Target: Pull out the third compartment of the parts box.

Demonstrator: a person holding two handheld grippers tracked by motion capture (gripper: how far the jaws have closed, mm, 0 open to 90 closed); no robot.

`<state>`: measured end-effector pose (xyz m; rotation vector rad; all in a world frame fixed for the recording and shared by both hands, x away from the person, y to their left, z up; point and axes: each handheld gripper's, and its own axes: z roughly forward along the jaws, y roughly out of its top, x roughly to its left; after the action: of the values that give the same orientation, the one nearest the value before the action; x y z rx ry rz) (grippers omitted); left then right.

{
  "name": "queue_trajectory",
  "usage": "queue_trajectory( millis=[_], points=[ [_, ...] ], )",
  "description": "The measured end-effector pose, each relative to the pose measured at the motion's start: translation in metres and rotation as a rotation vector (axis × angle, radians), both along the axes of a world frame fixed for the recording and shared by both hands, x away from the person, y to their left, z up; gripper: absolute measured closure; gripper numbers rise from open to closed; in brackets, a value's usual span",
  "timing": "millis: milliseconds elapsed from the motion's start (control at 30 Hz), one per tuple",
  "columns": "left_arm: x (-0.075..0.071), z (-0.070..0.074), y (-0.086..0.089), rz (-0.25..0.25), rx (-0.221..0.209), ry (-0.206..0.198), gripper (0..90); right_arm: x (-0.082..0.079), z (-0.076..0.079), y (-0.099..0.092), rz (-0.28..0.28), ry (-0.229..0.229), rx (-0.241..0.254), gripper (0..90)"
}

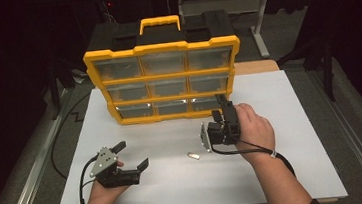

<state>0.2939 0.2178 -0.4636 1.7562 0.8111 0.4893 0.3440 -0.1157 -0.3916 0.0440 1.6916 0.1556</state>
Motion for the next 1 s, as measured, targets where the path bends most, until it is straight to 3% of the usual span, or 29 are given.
queue_trajectory(
  millis=[100, 133, 533, 667, 700, 1000],
  points=[
    [0.001, 0.0, -0.001, -0.005, -0.003, 0.001, 0.2, 0.002, 0.009, 0.002, 0.007, -0.023, -0.022, 33.8],
    [0.001, 0.0, -0.001, -0.007, -0.004, 0.003, 0.2, 0.002, 0.011, 0.002, 0.008, -0.028, -0.005, 34.3],
    [0.0, 0.001, -0.004, -0.022, -0.011, -0.001, 0.2, 0.008, 0.031, 0.008, 0.003, -0.068, -0.017, 35.9],
    [0.0, 0.001, -0.005, -0.026, -0.002, -0.004, 0.2, 0.01, 0.034, 0.008, -0.003, -0.075, 0.003, 36.1],
    [0.0, 0.0, -0.005, -0.026, 0.0, -0.005, 0.2, 0.011, 0.038, 0.008, 0.007, -0.09, -0.029, 36.3],
    [-0.002, 0.001, -0.003, -0.035, -0.007, -0.024, 0.2, 0.018, 0.05, 0.012, -0.001, -0.112, 0.003, 37.8]
  ],
)
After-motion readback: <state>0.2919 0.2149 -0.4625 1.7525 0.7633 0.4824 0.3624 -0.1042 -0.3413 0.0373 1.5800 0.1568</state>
